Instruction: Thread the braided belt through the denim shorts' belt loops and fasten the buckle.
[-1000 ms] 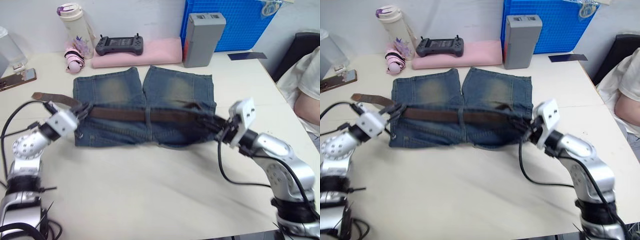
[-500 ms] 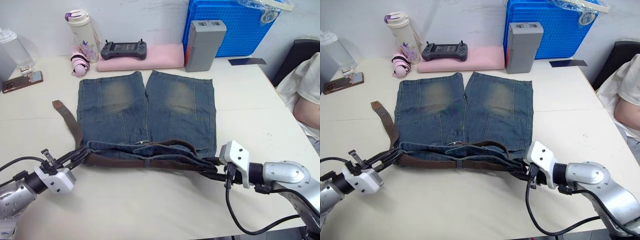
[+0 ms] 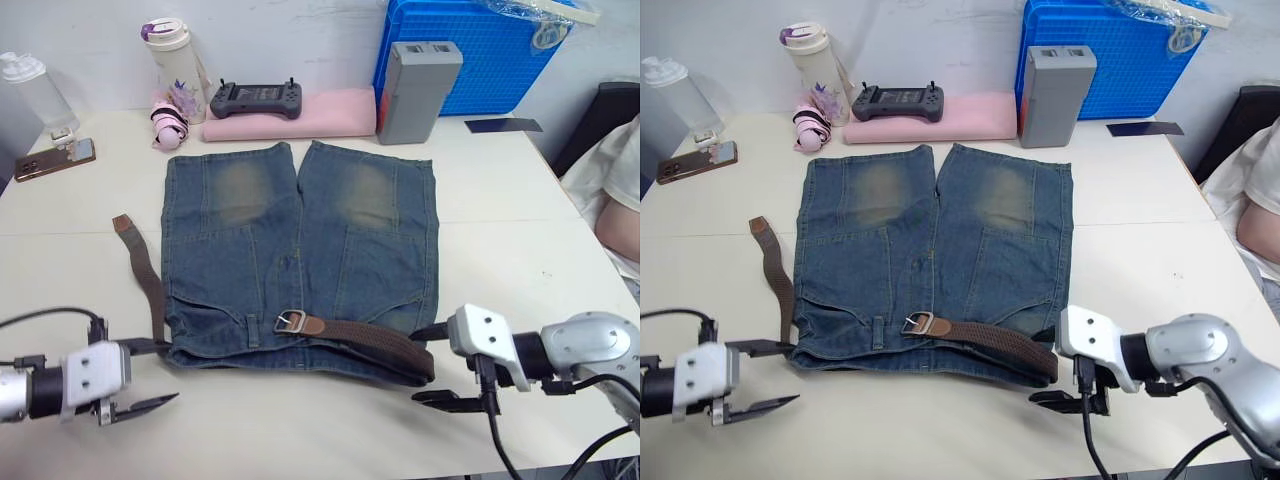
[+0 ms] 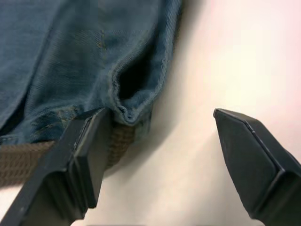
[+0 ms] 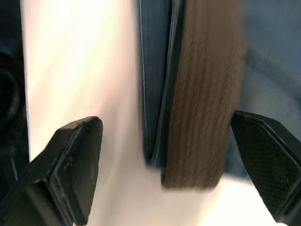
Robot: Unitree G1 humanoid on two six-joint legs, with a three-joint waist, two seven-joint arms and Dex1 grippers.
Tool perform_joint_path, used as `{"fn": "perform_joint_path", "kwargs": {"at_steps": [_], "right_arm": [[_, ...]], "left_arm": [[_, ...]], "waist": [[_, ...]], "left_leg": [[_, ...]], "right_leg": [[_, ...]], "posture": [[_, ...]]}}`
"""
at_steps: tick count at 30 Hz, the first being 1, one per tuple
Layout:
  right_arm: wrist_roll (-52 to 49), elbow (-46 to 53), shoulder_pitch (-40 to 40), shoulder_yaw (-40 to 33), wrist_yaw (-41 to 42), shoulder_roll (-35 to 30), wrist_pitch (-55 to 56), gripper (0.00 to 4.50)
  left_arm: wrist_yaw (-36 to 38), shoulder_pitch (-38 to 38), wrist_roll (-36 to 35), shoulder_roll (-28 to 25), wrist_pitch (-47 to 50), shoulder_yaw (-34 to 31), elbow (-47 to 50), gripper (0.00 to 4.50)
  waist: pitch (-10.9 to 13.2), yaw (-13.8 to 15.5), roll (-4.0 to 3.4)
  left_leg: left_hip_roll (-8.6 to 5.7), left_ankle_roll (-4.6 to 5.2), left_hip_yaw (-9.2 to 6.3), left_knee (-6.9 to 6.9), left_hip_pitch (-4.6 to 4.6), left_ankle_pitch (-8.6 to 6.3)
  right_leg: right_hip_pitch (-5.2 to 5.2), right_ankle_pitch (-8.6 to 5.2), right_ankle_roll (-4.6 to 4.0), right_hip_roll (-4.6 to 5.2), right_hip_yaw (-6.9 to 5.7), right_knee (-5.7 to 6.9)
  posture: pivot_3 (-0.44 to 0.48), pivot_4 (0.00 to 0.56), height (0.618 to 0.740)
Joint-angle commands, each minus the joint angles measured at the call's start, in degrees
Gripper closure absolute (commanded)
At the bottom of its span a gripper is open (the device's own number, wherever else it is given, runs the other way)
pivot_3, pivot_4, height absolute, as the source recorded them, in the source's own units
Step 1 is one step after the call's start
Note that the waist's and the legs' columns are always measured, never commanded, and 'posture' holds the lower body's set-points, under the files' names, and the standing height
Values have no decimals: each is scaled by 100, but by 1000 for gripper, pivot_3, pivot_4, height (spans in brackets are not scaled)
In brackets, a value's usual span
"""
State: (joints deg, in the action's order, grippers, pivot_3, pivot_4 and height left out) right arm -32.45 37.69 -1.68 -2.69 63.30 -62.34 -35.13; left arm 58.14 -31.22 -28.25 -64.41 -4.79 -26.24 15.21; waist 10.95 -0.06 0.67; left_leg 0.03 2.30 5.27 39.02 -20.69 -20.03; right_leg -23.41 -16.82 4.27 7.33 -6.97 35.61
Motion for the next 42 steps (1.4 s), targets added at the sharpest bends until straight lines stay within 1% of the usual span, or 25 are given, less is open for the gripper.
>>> {"fn": "perform_joint_path", "kwargs": {"at_steps": [1,2,3,4,5,6,8,10,11,15,17,20,21,23,24,25,27,28,31,32,34,35,37,41,42], "right_arm": [[-812,-135,-582,-302,72,186,-354,0],[-1032,-226,-832,-327,38,271,-483,0],[-1037,-480,-1295,-184,-175,497,-647,0],[-1022,-660,-1620,-71,-335,656,-770,0],[-783,-905,-1953,138,-627,867,-888,0],[-424,-1282,-2330,421,-1044,1157,-1039,0],[45,-1834,-2781,791,-1572,1551,-1247,0],[376,-2245,-3024,1049,-1806,1785,-1333,0],[573,-2427,-3092,1240,-1858,1850,-1335,0],[1143,-2936,-3230,1763,-2010,2039,-1350,0],[1310,-3032,-3265,1907,-1995,2087,-1357,0],[1436,-3065,-3265,2138,-1918,2113,-1607,0],[1459,-3063,-3245,2172,-1920,2132,-1680,243],[1567,-3045,-3195,2273,-1929,2134,-1727,791],[1621,-3042,-3182,2303,-1932,2136,-1737,1221],[1664,-3058,-3170,2314,-1950,2164,-1748,1700],[1756,-3092,-3144,2325,-2000,2218,-1763,2487],[1805,-3107,-3133,2334,-2025,2236,-1767,3112],[2084,-3303,-3163,2343,-2255,2326,-1667,4272],[2202,-3407,-3192,2346,-2345,2354,-1597,4405],[2497,-3749,-3315,2308,-2626,2458,-1352,4405],[2644,-3933,-3390,2296,-2749,2504,-1185,4405],[2842,-4261,-3534,2248,-2942,2619,-905,4405],[3303,-5194,-4049,2203,-3415,2975,-123,4405],[3423,-5454,-4185,2209,-3522,3059,70,4405]], "left_arm": [[396,411,-1515,-288,1717,-617,308,722],[493,628,-1965,-391,2192,-760,316,722],[542,1031,-2286,-542,2534,-757,221,722],[575,1331,-2463,-631,2791,-745,158,722],[456,1745,-2468,-668,2944,-576,49,722],[239,2286,-2423,-657,3104,-243,-67,722],[-111,3104,-2115,-493,3277,340,-247,722],[-409,3675,-1544,-259,3306,909,-470,722],[-582,3898,-1113,-123,3234,1268,-618,722],[-709,4295,39,160,3034,2208,-1081,722],[-727,4439,399,274,2941,2416,-1361,722],[-616,4583,835,386,2756,2672,-1740,722],[-536,4574,944,394,2678,2741,-1807,674],[-416,4523,1161,400,2496,2848,-1922,1241],[-372,4507,1236,412,2427,2865,-1961,1557],[-292,4458,1280,427,2386,2893,-1970,1986],[-173,4372,1360,475,2316,2940,-1954,2702],[-129,4339,1406,504,2283,2958,-1941,3261],[-234,4411,1776,676,2049,3114,-2108,4336],[-271,4468,1914,728,1971,3165,-2185,4434],[-435,4719,2267,898,1748,3327,-2500,4434],[-529,4879,2477,988,1588,3431,-2704,4434],[-693,5167,2831,1149,1306,3596,-3081,4434],[-1585,6128,3852,1581,501,4030,-4422,4434],[-1846,6377,4129,1645,277,4159,-4784,4434]], "waist": [[0,-1,0],[4,-4,2],[5,-4,2],[5,-10,3],[7,-15,0],[7,-15,-3],[5,-17,-10],[9,-16,-24],[9,-14,-26],[10,-10,-25],[10,-19,-24],[6,-14,-13],[6,-13,-13],[4,-14,-11],[4,-16,-10],[4,-16,-10],[0,-22,-7],[-3,-26,-8],[-36,-20,-10],[-66,-19,-13],[-86,-18,-19],[-90,-15,-28],[-101,9,-45],[-123,147,-92],[-124,153,-94]], "left_leg": [[0,0,0,0,0,-1],[0,0,0,0,-2,-1],[0,0,-2,5,-5,-1],[0,-1,-3,7,-9,0],[-1,-3,-2,12,-6,2],[-2,-5,-2,11,-9,4],[-5,-10,1,8,4,5],[-10,-15,4,1,-10,11],[-12,-14,8,2,-17,18],[-11,-10,8,7,-77,26],[-12,-4,19,9,-84,23],[-3,0,24,20,-83,21],[1,-1,20,22,-75,21],[6,-3,15,22,-49,22],[8,-5,12,21,-44,22],[7,-6,12,21,-42,23],[7,-6,11,21,-37,23],[7,-6,12,21,-35,23],[5,-6,12,21,-27,23],[4,-6,12,21,-23,23],[-4,-5,15,20,4,22],[-8,1,15,17,35,15],[-9,-22,13,13,68,-4],[-8,-28,20,7,89,10],[-7,-56,19,3,85,33]], "right_leg": [[1,0,0,0,0,-1],[0,0,0,-1,-1,-3],[0,0,0,-2,-2,-1],[-2,1,1,-2,-2,0],[0,1,1,-2,-2,4],[-3,3,3,-1,-2,2],[3,2,3,-1,1,7],[-14,2,3,-3,-1,15],[-21,2,3,-7,0,38],[-60,2,4,-26,-49,37],[-62,4,7,-51,-66,27],[-59,6,12,-53,-60,23],[-50,6,12,-50,-54,24],[-27,6,11,-22,-53,26],[-24,5,10,-20,-54,26],[-24,5,10,-16,-54,29],[-21,5,10,-13,-53,31],[-20,5,10,-12,-51,33],[-13,5,10,-8,-51,34],[-9,5,10,-6,-52,34],[11,5,10,5,-48,27],[43,5,10,13,-46,21],[80,11,12,21,-47,16],[92,20,7,49,-56,35],[87,18,3,49,-61,40]], "posture": [[0,150,724],[0,150,724],[0,150,724],[0,150,724],[0,150,724],[0,150,724],[0,150,724],[0,150,724],[0,150,724],[0,150,724],[0,150,724],[0,150,724],[0,150,724],[0,150,724],[0,150,724],[0,150,724],[0,150,724],[0,150,724],[0,150,724],[0,150,724],[0,150,724],[0,150,724],[0,150,724],[0,150,724],[0,150,724]]}}
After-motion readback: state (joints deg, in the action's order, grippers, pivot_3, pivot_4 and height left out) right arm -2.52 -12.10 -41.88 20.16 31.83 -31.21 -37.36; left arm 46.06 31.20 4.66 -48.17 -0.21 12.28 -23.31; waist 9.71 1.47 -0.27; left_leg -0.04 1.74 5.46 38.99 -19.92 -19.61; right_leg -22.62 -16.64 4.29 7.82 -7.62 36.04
